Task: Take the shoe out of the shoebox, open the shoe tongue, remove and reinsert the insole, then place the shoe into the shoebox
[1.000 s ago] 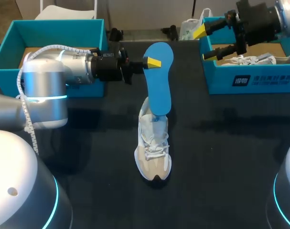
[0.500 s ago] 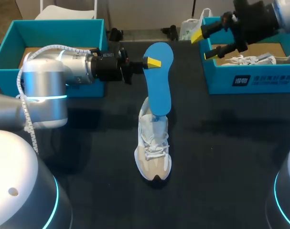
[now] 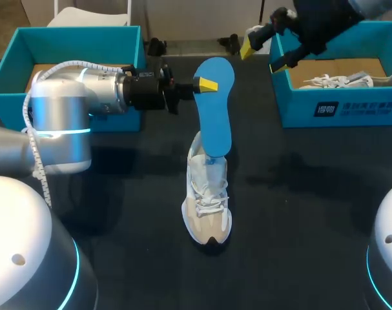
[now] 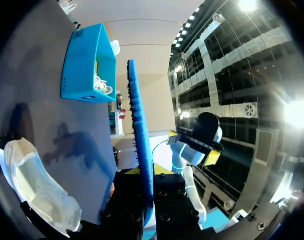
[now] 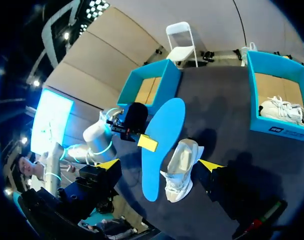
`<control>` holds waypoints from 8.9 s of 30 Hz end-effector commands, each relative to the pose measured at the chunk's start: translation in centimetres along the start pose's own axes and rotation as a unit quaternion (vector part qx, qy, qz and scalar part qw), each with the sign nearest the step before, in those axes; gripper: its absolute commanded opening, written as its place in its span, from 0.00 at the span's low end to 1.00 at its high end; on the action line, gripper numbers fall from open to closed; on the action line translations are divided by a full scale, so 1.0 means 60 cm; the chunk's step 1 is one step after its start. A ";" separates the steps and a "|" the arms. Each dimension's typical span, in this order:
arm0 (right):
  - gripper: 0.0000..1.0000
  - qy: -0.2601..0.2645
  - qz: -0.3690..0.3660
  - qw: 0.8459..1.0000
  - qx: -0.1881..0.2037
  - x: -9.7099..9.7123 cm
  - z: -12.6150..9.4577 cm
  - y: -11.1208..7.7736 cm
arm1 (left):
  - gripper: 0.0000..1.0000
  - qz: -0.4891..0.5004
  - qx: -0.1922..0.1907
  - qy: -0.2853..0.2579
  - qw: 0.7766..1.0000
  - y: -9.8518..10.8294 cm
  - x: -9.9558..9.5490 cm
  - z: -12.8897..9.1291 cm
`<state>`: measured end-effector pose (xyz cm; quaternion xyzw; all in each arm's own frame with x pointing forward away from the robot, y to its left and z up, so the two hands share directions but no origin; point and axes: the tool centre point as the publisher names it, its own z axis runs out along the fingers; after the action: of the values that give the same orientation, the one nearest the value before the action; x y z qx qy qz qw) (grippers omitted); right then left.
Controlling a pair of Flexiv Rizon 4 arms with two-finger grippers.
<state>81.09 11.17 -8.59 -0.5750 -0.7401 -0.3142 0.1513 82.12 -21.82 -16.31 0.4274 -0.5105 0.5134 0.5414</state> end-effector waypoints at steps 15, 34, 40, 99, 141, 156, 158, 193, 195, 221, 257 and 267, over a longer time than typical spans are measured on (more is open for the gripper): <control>1.00 -0.196 0.039 0.978 0.053 0.059 0.010 0.022 | 0.00 0.000 0.000 0.000 1.000 0.000 -0.001 0.001; 1.00 -0.265 0.061 0.962 0.029 0.066 0.029 0.000 | 0.00 0.000 0.000 0.000 1.000 0.000 -0.001 0.001; 1.00 -0.285 0.063 0.956 0.039 0.081 0.037 -0.004 | 0.00 0.000 0.000 0.000 1.000 0.000 -0.001 0.001; 1.00 -0.284 0.090 0.954 -0.029 0.085 0.043 -0.026 | 0.00 0.000 0.000 0.000 1.000 0.000 -0.001 0.001; 1.00 0.167 0.064 0.983 -0.043 -0.030 -0.016 -0.051 | 0.00 0.000 0.000 0.000 1.000 0.000 -0.001 0.001; 1.00 0.259 0.057 0.963 -0.054 -0.067 0.005 -0.046 | 0.00 0.000 0.000 0.000 1.000 0.000 -0.001 0.001; 1.00 0.273 0.057 0.959 -0.056 -0.072 0.009 -0.045 | 0.00 0.000 0.000 0.000 1.000 0.000 -0.001 0.001; 1.00 0.307 0.067 0.947 -0.062 -0.103 0.023 -0.039 | 0.00 0.002 -0.001 0.007 1.000 0.000 0.003 0.000; 1.00 0.307 0.067 0.947 -0.062 -0.103 0.023 -0.039 | 0.00 0.032 -0.008 0.011 0.999 0.001 0.011 -0.002; 1.00 0.307 0.067 0.947 -0.062 -0.103 0.023 -0.039 | 0.00 0.514 -0.037 0.005 0.857 -0.023 0.073 -0.026; 1.00 0.307 0.067 0.947 -0.062 -0.103 0.023 -0.039 | 0.00 0.944 -0.050 -0.028 0.326 -0.052 0.080 -0.043; 1.00 0.307 0.067 0.947 -0.062 -0.103 0.023 -0.039 | 0.00 0.944 -0.050 -0.028 0.326 -0.052 0.080 -0.043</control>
<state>80.85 6.91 -13.95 -0.5066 -0.5966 -0.5099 0.3568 85.39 -19.06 -11.47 -0.3267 -0.6293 0.6526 -0.2672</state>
